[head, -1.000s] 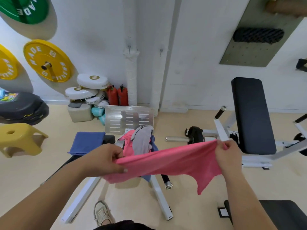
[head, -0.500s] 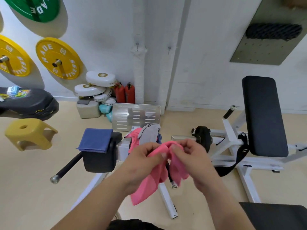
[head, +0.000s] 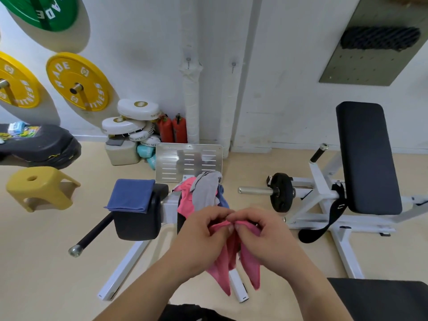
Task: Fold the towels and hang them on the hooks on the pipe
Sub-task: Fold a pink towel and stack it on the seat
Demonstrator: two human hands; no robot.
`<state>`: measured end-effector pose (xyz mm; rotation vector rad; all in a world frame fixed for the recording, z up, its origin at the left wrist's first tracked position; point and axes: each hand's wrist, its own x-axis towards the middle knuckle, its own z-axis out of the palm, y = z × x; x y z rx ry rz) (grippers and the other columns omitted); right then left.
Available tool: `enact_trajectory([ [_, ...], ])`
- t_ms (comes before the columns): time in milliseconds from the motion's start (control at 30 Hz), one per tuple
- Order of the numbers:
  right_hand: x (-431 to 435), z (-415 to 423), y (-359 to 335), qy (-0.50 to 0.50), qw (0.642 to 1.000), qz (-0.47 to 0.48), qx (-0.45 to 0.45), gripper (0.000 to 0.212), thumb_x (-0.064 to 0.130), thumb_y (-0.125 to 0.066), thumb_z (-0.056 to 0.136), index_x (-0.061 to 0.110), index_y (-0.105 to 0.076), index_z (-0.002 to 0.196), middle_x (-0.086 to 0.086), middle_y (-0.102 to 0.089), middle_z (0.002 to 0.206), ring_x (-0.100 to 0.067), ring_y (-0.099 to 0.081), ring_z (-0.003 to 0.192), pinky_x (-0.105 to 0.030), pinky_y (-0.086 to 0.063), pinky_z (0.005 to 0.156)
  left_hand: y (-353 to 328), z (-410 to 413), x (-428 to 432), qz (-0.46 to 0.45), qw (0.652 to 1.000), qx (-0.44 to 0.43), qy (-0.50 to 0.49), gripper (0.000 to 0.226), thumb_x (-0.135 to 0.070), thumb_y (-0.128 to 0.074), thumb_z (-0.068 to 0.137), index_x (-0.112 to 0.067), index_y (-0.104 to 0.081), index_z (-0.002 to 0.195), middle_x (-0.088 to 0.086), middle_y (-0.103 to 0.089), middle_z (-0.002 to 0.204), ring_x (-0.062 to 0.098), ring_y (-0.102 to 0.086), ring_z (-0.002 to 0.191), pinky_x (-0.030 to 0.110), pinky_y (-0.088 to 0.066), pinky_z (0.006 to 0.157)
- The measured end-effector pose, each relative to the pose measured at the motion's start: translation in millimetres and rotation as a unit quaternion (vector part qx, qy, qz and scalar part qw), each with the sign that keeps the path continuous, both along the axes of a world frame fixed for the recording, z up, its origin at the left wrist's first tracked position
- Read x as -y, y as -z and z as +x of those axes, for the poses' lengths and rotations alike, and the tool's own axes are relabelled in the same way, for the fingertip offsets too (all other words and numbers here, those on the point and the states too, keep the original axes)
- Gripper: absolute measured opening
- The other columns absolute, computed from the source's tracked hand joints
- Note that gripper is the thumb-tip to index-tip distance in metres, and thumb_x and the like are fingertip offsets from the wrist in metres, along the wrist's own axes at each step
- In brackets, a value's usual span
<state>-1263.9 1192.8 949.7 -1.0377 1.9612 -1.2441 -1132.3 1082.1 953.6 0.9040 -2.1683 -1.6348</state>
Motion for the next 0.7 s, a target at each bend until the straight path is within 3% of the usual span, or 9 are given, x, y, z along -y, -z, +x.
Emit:
enact_trajectory([
  [67, -5, -6, -1, 0.007, 0.999, -0.023, 0.030, 0.034, 0.001, -0.072, 0.089, 0.033, -0.081, 0.094, 0.007, -0.074, 0.092, -0.007, -0.070, 0.091, -0.021, -0.054, 0.082, 2, -1, 1, -0.017, 0.999, 0.019, 0.030, 0.022, -0.013, -0.066, 0.097, -0.032, -0.077, 0.095, -0.022, -0.071, 0.080, -0.007, -0.062, 0.072, 0.008, -0.045, 0.068],
  [167, -13, -18, -1, 0.011, 0.997, -0.031, 0.072, 0.031, 0.007, -0.081, 0.085, 0.036, -0.079, 0.098, -0.005, -0.070, 0.088, -0.013, -0.063, 0.083, -0.026, -0.052, 0.076, 5, -5, -2, -0.018, 0.997, 0.048, 0.061, 0.018, -0.017, -0.066, 0.097, -0.032, -0.076, 0.093, -0.023, -0.069, 0.075, -0.008, -0.058, 0.067, 0.007, -0.043, 0.065],
  [300, -22, -35, 8, 0.040, 0.992, 0.023, 0.115, 0.018, 0.013, -0.083, 0.084, 0.026, -0.079, 0.096, 0.006, -0.073, 0.080, -0.006, -0.065, 0.078, -0.017, -0.049, 0.067, 8, -8, -3, -0.001, 1.000, 0.017, -0.026, 0.019, -0.015, -0.064, 0.097, -0.031, -0.073, 0.090, -0.016, -0.071, 0.082, -0.006, -0.058, 0.070, 0.009, -0.046, 0.065],
  [367, -29, -43, 10, 0.050, 0.985, 0.046, 0.161, 0.004, 0.015, -0.083, 0.085, 0.017, -0.080, 0.087, 0.003, -0.075, 0.075, -0.009, -0.066, 0.072, -0.017, -0.048, 0.062, 9, -8, 0, 0.009, 0.998, 0.007, -0.067, 0.020, -0.012, -0.064, 0.097, -0.029, -0.074, 0.090, -0.013, -0.072, 0.086, -0.005, -0.061, 0.073, 0.008, -0.046, 0.067],
  [500, -36, -46, 21, 0.068, 0.969, 0.034, 0.233, 0.021, 0.024, -0.083, 0.075, 0.005, -0.075, 0.081, -0.009, -0.072, 0.074, -0.017, -0.065, 0.069, -0.027, -0.051, 0.068, 13, -5, 3, 0.019, 0.996, 0.021, -0.090, 0.021, -0.013, -0.061, 0.099, -0.028, -0.073, 0.091, -0.011, -0.073, 0.085, -0.002, -0.063, 0.073, 0.007, -0.047, 0.066],
  [600, -31, -42, 27, 0.097, 0.963, 0.002, 0.252, 0.027, 0.018, -0.082, 0.077, -0.002, -0.071, 0.090, -0.011, -0.073, 0.078, -0.018, -0.068, 0.072, -0.028, -0.053, 0.069, 15, -6, 3, 0.033, 0.995, 0.025, -0.086, 0.022, -0.010, -0.059, 0.099, -0.025, -0.073, 0.089, -0.005, -0.074, 0.086, 0.009, -0.066, 0.078, 0.008, -0.050, 0.066],
  [700, -24, -39, 29, 0.141, 0.943, -0.036, 0.301, 0.014, 0.003, -0.077, 0.083, 0.001, -0.066, 0.091, -0.015, -0.071, 0.080, -0.022, -0.067, 0.070, -0.032, -0.051, 0.062, 16, -6, 7, 0.059, 0.993, 0.031, -0.096, 0.022, -0.011, -0.064, 0.097, -0.028, -0.076, 0.090, -0.011, -0.075, 0.087, 0.006, -0.068, 0.083, 0.012, -0.053, 0.070],
])
